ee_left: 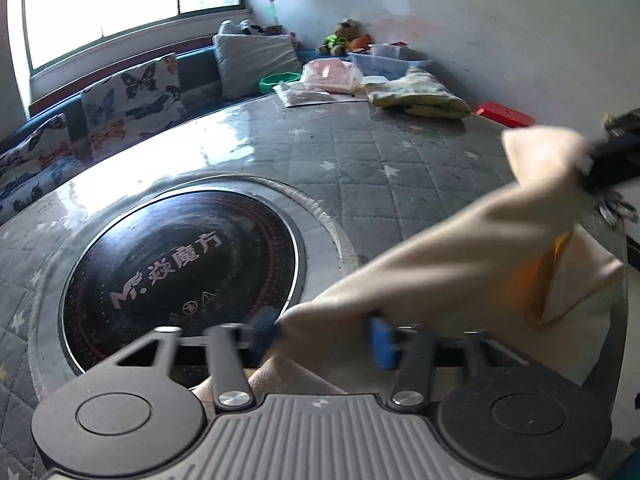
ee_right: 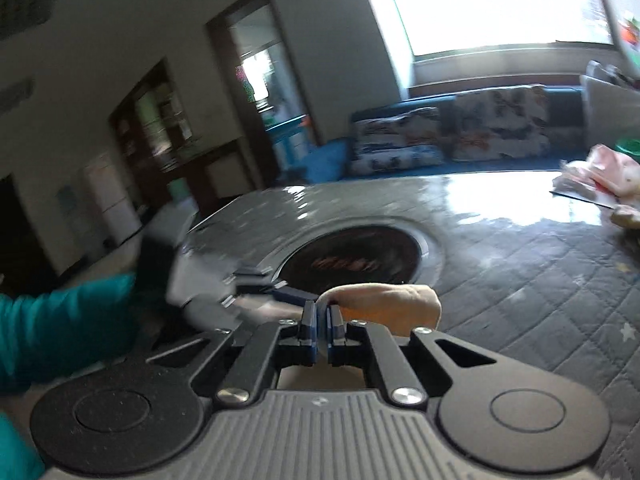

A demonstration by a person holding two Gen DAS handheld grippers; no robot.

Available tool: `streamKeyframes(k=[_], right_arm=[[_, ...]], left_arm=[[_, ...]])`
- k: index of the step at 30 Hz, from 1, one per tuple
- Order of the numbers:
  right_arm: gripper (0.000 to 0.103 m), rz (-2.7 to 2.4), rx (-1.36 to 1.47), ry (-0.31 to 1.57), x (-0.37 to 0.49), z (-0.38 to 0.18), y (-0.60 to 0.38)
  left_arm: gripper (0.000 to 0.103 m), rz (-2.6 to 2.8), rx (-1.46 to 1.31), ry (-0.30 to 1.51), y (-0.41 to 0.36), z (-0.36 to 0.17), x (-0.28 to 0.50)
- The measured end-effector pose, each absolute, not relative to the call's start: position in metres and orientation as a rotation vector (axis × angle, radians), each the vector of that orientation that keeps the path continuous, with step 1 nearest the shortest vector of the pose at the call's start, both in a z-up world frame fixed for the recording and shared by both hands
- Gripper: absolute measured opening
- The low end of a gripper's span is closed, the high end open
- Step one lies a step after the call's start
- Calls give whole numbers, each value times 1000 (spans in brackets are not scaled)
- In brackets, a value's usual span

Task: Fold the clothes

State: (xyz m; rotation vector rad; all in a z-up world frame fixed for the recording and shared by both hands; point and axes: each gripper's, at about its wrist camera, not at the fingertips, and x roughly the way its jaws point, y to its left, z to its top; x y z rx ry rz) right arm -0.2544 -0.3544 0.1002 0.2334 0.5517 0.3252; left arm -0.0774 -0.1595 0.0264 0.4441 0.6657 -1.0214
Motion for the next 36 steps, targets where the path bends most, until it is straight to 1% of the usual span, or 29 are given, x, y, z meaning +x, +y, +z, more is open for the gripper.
streamKeyframes(k=[1, 2, 5, 10, 16, 19, 22, 24, 28, 29, 31, 32, 33, 36], right_arm=[[4, 336, 221, 563, -259, 99, -351], [4, 345, 209, 573, -263, 98, -348], [4, 361, 203, 609, -272, 92, -344], [4, 340, 184, 676, -279, 78, -345], [4, 303, 130, 790, -287, 54, -342], [4, 283, 103, 816, -285, 43, -341], [4, 266, 81, 834, -280, 32, -340], [4, 265, 58, 839, -279, 32, -337], [4, 263, 26, 846, -279, 32, -333], [4, 264, 29, 846, -279, 32, -333], [4, 264, 35, 843, -280, 33, -334], [4, 263, 37, 842, -280, 33, -334], [4, 262, 39, 840, -280, 33, -334], [4, 262, 49, 835, -282, 33, -335]], left_arm=[[22, -1020, 453, 653, -159, 27, -80], [13, -1022, 460, 640, -157, 28, -83], [8, -1026, 478, 598, -150, 34, -96], [7, -1054, 487, 590, -137, 42, -112], [7, -1114, 532, 632, -121, 34, -140], [7, -1138, 543, 657, -118, 28, -153], [7, -1162, 519, 656, -115, 36, -158], [10, -1178, 499, 653, -114, 44, -160], [11, -1129, 413, 610, -113, 68, -143], [14, -1087, 393, 605, -114, 71, -134], [27, -1004, 359, 621, -116, 72, -113], [40, -965, 345, 642, -117, 70, -101], [47, -935, 330, 673, -118, 67, -89], [49, -885, 301, 794, -122, 51, -60]])
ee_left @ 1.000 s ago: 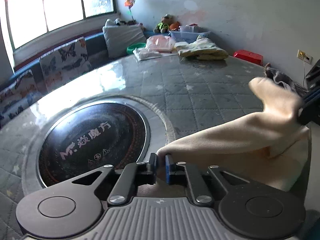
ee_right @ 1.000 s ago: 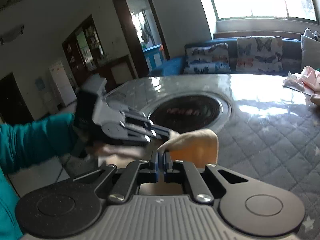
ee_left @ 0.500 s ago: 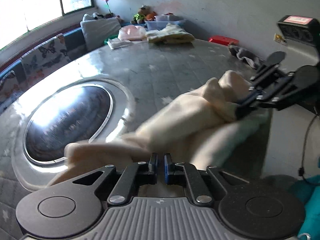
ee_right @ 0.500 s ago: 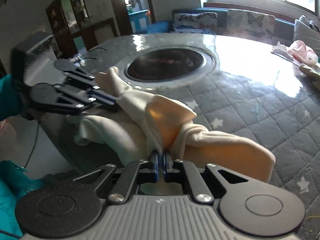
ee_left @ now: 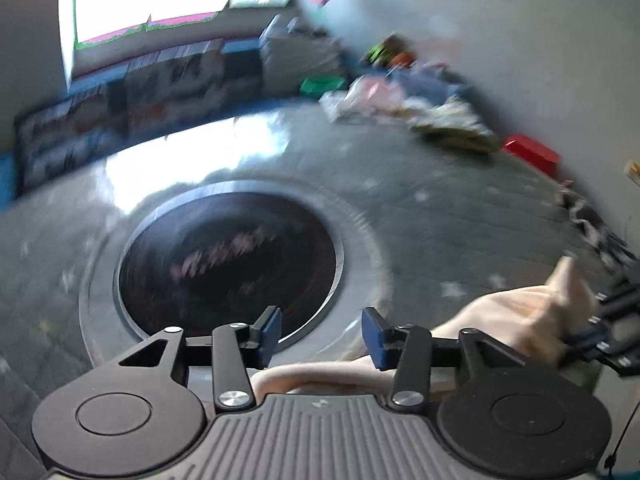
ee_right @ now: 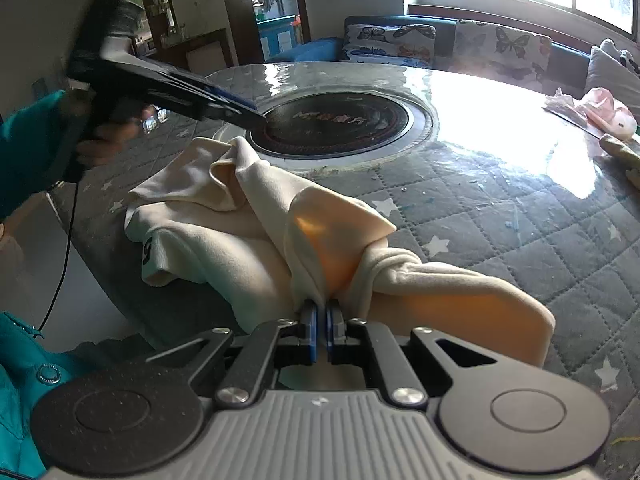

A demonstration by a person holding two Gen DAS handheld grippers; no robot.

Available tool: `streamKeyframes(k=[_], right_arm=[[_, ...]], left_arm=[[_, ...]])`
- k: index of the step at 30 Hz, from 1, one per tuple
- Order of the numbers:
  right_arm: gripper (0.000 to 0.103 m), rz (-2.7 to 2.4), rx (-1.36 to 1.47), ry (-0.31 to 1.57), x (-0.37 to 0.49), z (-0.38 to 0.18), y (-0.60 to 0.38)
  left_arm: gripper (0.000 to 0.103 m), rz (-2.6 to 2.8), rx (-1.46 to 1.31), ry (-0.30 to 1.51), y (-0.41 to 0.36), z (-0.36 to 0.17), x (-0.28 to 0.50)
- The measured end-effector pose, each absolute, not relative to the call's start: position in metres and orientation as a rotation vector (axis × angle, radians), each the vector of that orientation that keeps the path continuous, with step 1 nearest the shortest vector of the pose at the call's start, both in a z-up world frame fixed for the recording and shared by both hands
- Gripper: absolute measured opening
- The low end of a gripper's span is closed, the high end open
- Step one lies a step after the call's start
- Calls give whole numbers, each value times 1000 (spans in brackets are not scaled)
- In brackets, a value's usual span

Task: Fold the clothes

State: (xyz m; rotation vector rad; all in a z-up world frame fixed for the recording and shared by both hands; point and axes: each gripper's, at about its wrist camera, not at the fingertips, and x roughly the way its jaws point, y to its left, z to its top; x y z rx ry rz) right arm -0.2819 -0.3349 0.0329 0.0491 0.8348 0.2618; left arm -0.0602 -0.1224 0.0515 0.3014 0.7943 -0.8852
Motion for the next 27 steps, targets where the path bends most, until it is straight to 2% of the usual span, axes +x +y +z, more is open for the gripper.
streamKeyframes(k=[3, 5, 7, 9, 11, 20, 27], right_arm=[[4, 263, 55, 832, -283, 33, -336], [4, 263, 57, 829, -283, 33, -336], [4, 262, 65, 826, -283, 33, -337], [4, 260, 71, 821, -283, 33, -337], [4, 255, 72, 819, -283, 33, -337], [4, 221, 62, 782, -276, 44, -333], [9, 175, 98, 746, -268, 57, -338]], left_arm=[[51, -876, 269, 920, -122, 36, -43], [49, -893, 263, 941, -117, 31, -45], [39, -928, 259, 938, -111, 31, -53], [21, -967, 254, 927, -106, 35, -60], [16, -985, 260, 902, -105, 39, -67], [11, -1109, 135, 730, -75, 79, -115], [9, -1211, 258, 764, -78, 52, -158]])
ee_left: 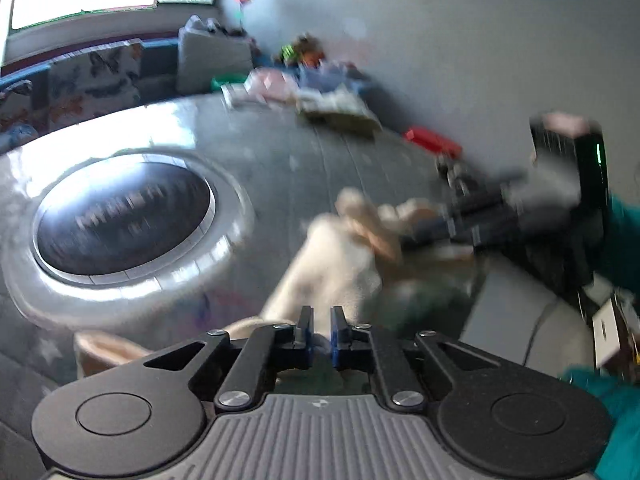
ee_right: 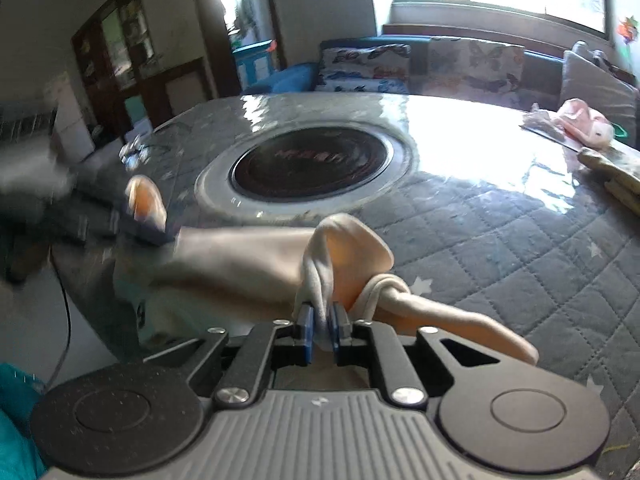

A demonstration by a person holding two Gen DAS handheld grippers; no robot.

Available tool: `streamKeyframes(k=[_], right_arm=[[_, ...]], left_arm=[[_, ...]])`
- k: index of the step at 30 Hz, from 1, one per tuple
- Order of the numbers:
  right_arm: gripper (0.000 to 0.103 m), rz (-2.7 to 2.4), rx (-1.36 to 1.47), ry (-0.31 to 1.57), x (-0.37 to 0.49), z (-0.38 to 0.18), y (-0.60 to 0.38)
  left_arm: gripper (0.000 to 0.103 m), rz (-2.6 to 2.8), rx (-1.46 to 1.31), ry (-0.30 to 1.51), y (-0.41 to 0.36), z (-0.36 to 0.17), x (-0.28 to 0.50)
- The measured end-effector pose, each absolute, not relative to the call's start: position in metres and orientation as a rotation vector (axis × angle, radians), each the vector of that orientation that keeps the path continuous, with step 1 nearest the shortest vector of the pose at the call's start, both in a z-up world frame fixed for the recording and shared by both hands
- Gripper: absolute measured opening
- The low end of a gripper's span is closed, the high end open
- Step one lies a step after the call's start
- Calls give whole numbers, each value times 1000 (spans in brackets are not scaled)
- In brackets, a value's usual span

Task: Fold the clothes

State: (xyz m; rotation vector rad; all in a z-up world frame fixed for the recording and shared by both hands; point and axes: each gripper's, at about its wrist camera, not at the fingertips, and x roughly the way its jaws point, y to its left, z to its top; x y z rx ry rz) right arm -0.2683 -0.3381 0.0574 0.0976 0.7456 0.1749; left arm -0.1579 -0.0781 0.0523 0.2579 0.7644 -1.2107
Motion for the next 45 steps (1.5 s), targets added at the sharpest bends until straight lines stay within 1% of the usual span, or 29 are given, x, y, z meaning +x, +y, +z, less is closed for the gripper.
streamKeyframes(k=[3, 4, 5, 6, 12, 13, 16, 20, 25, 31, 35, 37, 41, 45], right_arm=[[12, 163, 87, 696, -266, 70, -338], [20, 162, 80, 678, -264, 74, -337], [32, 158, 74, 661, -263, 78, -335], [36, 153, 66, 643, -260, 82, -334], [37, 159, 93, 673, -240, 74, -325], [36, 154, 79, 689, -238, 70, -322], [12, 129, 38, 747, -235, 59, -316], [6, 122, -13, 734, -242, 58, -314], [5, 89, -17, 622, -246, 86, -322], [5, 155, 104, 351, -259, 142, -333], [5, 338, 166, 211, -285, 158, -336], [5, 376, 147, 200, -300, 158, -334], [5, 379, 168, 293, -313, 146, -337], [5, 421, 171, 389, -326, 131, -337]], left_arm=[[8, -1218, 296, 770, -82, 42, -167], [8, -1220, 309, 772, -83, 39, -170], [8, -1221, 321, 769, -85, 37, -173], [8, -1221, 334, 764, -86, 36, -174], [9, -1214, 336, 754, -85, 33, -175], [9, -1215, 336, 751, -84, 33, -176], [10, -1221, 331, 751, -83, 33, -175], [11, -1218, 310, 764, -84, 33, -170], [10, -1205, 287, 759, -84, 35, -166], [10, -1198, 284, 763, -82, 35, -165], [11, -1205, 274, 757, -77, 37, -165], [12, -1209, 260, 758, -73, 40, -162], [21, -1194, 216, 740, -64, 53, -152], [23, -1146, 194, 718, -61, 65, -140]])
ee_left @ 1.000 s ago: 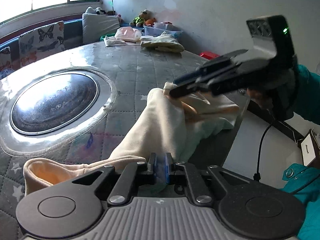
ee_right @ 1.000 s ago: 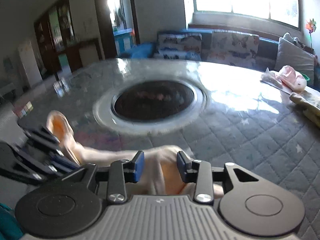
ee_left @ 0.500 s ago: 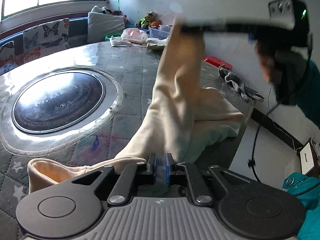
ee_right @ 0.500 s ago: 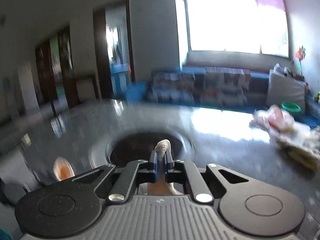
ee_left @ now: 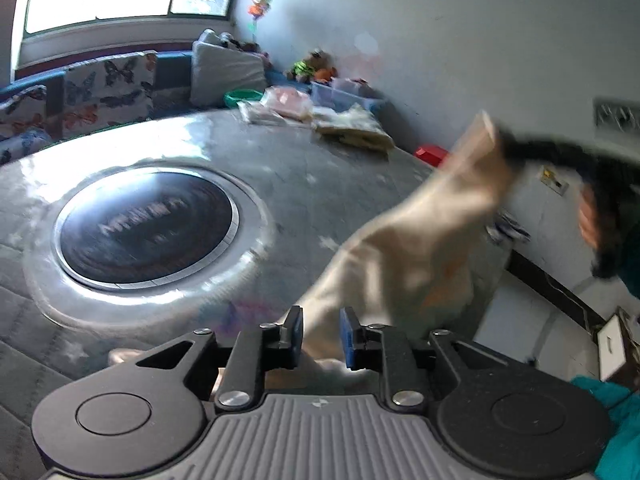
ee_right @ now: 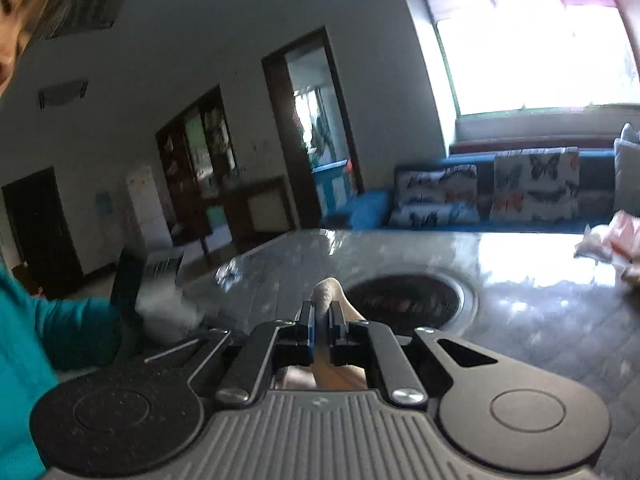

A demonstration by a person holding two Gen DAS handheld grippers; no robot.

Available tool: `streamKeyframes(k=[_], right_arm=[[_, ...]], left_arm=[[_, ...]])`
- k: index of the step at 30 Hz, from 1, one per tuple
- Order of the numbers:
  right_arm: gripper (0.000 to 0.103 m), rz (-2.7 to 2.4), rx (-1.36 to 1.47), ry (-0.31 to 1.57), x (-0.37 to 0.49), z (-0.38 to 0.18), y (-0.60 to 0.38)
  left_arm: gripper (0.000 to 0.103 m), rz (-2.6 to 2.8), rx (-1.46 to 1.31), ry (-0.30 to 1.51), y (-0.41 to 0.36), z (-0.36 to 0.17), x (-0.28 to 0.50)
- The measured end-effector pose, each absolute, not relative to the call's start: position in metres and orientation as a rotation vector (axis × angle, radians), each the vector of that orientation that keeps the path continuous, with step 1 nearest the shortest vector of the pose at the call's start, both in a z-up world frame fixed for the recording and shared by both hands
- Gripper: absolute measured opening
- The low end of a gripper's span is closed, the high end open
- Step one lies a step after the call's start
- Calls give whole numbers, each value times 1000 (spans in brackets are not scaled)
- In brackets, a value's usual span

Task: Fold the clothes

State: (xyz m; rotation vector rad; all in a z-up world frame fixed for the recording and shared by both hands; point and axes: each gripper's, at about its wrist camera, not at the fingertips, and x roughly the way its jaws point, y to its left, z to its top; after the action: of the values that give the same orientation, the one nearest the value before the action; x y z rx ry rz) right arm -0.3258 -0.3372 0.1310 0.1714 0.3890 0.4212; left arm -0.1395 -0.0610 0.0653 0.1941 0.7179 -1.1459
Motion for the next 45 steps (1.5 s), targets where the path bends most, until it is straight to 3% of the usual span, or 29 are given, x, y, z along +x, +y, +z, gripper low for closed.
streamKeyframes(k=[7, 9, 16, 18, 21, 24, 35, 40, 45], right_arm=[[5, 454, 168, 575, -353, 101, -323], [5, 438, 169, 627, -360, 90, -321], [5, 395, 155, 702, -367, 67, -321], [5, 392, 150, 695, -367, 68, -322], [5, 379, 142, 688, -368, 72, -325], [5, 366, 146, 669, -368, 77, -326], [5, 283, 100, 529, -342, 106, -335], [5, 219, 102, 417, -316, 121, -338], [5, 180, 111, 440, -292, 113, -341]], left_arm=[[38, -1110, 174, 772, -83, 69, -112], [47, -1153, 191, 784, -95, 65, -114], [47, -1235, 274, 859, -133, 42, -123], [41, -1245, 279, 859, -135, 39, -124], [15, -1244, 260, 826, -131, 38, -128], [9, -1229, 277, 772, -129, 39, -137], [5, -1064, 170, 636, -104, 69, -139], [5, -918, 114, 457, -81, 99, -144], [5, -899, 153, 377, -69, 100, -156]])
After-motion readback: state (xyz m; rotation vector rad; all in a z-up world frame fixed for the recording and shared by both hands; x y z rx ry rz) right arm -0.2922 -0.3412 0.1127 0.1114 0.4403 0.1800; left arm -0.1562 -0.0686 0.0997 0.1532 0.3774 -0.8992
